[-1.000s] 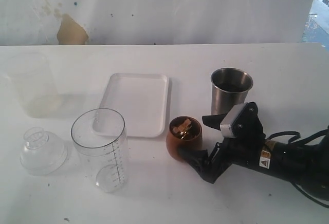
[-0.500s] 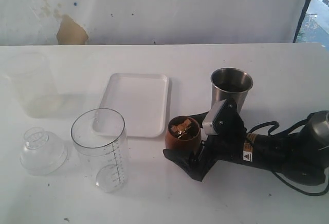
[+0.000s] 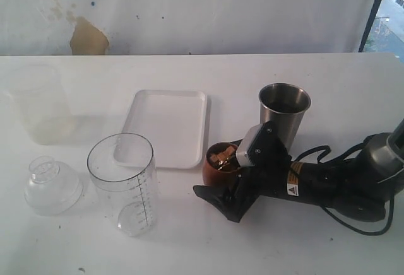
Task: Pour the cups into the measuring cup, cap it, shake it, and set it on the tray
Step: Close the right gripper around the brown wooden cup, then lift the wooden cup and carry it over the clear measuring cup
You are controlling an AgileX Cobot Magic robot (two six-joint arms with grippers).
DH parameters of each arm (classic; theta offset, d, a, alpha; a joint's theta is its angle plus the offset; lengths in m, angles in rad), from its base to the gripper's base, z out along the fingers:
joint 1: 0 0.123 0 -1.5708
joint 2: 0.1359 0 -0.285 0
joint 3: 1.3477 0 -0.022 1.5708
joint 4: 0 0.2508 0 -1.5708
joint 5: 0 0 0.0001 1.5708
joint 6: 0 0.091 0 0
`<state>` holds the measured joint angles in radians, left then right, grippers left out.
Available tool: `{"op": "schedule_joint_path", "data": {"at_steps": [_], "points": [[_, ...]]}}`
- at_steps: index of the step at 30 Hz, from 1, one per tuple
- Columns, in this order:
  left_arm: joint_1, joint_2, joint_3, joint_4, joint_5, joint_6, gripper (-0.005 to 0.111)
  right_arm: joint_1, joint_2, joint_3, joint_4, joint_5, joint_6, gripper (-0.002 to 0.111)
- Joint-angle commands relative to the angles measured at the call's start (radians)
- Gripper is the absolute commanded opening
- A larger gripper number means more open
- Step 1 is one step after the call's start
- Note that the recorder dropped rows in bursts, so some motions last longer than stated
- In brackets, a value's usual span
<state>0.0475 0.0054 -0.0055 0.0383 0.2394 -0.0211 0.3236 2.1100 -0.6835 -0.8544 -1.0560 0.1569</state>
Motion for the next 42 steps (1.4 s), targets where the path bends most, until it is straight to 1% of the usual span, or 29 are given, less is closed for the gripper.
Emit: {"op": "schedule_joint_path", "data": {"at_steps": [1,6,9,16,18,21,27,29,30,31,35,39,42], "points": [[-0.003,-0.005,0.005,0.007,-0.007,-0.001,0.000,0.005,0.000,-0.018,0.014,-0.044,0.003,0.096],[-0.003,-0.005,0.005,0.007,-0.007,-0.001,0.000,0.005,0.000,-0.018,0.014,-0.028,0.003,0.096],[-0.003,-0.005,0.005,0.007,-0.007,-0.001,0.000,0.005,0.000,-0.025,0.014,0.019,0.003,0.096],[-0.003,-0.005,0.005,0.007,-0.007,-0.001,0.000,0.005,0.000,-0.025,0.014,0.012,0.003,0.096],[-0.003,-0.005,0.005,0.007,-0.007,-0.001,0.000,0.005,0.000,-0.025,0.014,0.012,0.003,0.092],[-0.003,-0.005,0.005,0.007,-0.007,-0.001,0.000,0.005,0.000,-0.025,0.014,0.012,0.005,0.077],[-0.003,-0.005,0.005,0.007,-0.007,-0.001,0.000,0.005,0.000,-0.025,0.008,0.016,0.042,0.030],[-0.003,-0.005,0.005,0.007,-0.007,-0.001,0.000,0.005,-0.002,-0.025,-0.012,0.016,0.042,0.012],[-0.003,-0.005,0.005,0.007,-0.007,-0.001,0.000,0.005,-0.004,-0.025,-0.026,0.019,0.042,0.005],[-0.003,-0.005,0.005,0.007,-0.007,-0.001,0.000,0.005,-0.013,-0.025,-0.038,0.023,0.042,0.000],[-0.003,-0.005,0.005,0.007,-0.007,-0.001,0.000,0.005,-0.060,-0.025,-0.067,0.087,0.045,0.000],[-0.003,-0.005,0.005,0.007,-0.007,-0.001,0.000,0.005,-0.138,-0.025,-0.067,0.174,0.100,0.000],[-0.003,-0.005,0.005,0.007,-0.007,-0.001,0.000,0.005,-0.206,-0.025,-0.109,0.179,0.121,0.000]]}}
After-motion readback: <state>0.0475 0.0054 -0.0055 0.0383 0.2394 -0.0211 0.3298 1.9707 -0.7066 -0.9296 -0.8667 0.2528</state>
